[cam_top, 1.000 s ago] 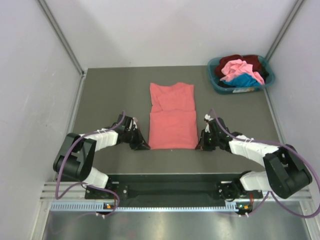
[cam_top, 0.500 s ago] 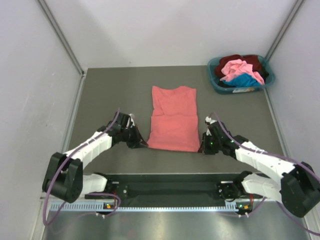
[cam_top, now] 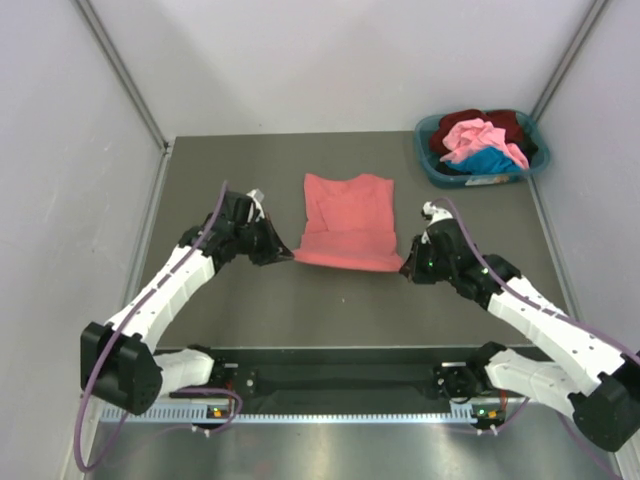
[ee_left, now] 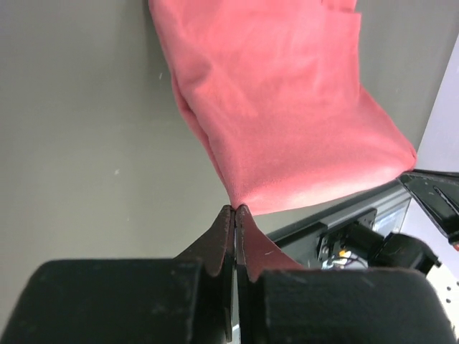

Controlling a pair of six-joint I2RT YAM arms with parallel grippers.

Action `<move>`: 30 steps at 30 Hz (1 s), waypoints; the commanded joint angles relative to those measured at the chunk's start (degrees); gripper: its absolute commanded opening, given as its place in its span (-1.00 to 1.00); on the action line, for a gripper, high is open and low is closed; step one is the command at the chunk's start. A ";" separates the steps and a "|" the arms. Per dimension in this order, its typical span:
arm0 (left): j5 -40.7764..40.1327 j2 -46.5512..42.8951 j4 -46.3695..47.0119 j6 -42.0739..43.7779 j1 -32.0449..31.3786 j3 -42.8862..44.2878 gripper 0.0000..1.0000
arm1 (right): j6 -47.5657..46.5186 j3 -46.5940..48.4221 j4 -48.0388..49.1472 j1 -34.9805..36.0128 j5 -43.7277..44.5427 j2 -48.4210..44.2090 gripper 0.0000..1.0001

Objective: Fold and stack the t-shirts
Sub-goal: Fold the tshirt

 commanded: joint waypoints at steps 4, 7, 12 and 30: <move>-5.66 5.69 -3.94 3.28 0.41 11.60 -1.00 | -3.64 10.20 -3.44 -0.18 9.39 4.73 -1.00; -9.08 8.50 -4.12 4.34 0.41 15.98 -1.00 | -5.31 14.51 -3.17 -1.32 10.45 7.46 -1.00; -9.27 13.24 -0.52 4.69 0.58 20.13 -1.00 | -8.82 20.83 -0.54 -3.61 10.98 13.26 -1.00; -6.46 37.76 5.19 7.50 5.76 43.16 -1.00 | -12.60 40.97 5.16 -10.38 7.65 36.11 -1.00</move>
